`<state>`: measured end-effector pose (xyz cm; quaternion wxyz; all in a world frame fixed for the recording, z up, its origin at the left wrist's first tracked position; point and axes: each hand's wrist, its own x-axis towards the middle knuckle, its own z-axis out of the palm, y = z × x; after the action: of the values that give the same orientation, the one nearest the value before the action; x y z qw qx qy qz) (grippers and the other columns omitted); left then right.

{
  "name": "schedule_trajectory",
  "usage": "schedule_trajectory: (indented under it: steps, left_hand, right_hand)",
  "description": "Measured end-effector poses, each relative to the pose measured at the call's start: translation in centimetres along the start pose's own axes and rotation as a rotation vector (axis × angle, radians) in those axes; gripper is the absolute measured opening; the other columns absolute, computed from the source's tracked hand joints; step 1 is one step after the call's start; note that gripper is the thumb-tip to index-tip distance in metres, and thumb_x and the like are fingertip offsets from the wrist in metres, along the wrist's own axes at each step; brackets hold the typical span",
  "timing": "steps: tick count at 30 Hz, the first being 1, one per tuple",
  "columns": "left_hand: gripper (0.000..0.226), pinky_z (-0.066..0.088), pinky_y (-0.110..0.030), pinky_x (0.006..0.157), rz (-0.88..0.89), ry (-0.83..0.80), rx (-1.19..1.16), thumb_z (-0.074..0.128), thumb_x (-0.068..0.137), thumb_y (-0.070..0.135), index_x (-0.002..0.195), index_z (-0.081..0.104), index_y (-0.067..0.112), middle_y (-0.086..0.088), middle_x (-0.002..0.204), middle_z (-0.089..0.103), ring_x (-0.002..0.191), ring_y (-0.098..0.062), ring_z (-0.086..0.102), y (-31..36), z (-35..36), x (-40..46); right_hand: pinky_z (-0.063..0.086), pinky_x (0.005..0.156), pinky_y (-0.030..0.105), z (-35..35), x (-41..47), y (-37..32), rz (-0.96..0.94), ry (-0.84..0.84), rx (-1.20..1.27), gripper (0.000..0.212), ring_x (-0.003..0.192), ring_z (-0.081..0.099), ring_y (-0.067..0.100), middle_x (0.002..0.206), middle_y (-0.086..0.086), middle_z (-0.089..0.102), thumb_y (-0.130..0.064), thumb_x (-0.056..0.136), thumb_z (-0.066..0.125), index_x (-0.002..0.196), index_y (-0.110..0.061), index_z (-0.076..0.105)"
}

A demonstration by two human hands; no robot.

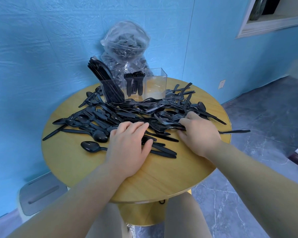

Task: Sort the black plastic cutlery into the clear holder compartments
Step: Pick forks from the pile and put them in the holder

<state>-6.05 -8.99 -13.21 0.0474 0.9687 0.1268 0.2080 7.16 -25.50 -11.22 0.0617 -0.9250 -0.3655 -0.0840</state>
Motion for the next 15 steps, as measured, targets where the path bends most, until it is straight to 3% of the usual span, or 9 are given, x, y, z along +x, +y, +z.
schedule_trajectory:
  steps: [5,10,15]
  left_hand:
    - [0.051,0.039,-0.043,0.095,-0.001,-0.040,-0.026,0.043,0.093,0.047,0.138,0.048,0.023,0.008,0.131,0.057,0.125,-0.021,0.044,0.1,-0.1,0.1]
    - [0.069,0.035,-0.042,0.095,-0.017,-0.030,-0.039,0.020,0.088,0.061,0.138,0.047,0.023,0.009,0.127,0.060,0.125,-0.018,0.043,0.0,-0.2,-0.1]
    - [0.084,0.023,-0.039,0.097,-0.046,-0.077,-0.070,0.003,0.082,0.069,0.142,0.041,0.026,0.012,0.128,0.057,0.128,-0.011,0.034,-0.2,-1.0,0.6]
  right_hand:
    - [0.052,0.072,0.035,0.2,-0.2,-0.3,-0.051,0.007,0.040,0.027,0.097,0.058,0.024,0.111,-0.002,0.054,-0.034,0.096,0.044,0.117,-0.022,0.057]
    - [0.051,0.069,0.036,0.3,-0.3,-0.6,-0.066,0.041,0.072,0.023,0.089,0.059,0.026,0.108,-0.001,0.052,-0.030,0.097,0.043,0.108,-0.018,0.060]
    - [0.050,0.066,0.034,-0.7,-0.4,-0.9,-0.088,0.141,0.047,0.019,0.084,0.061,0.026,0.093,0.001,0.065,-0.023,0.093,0.047,0.107,-0.019,0.060]
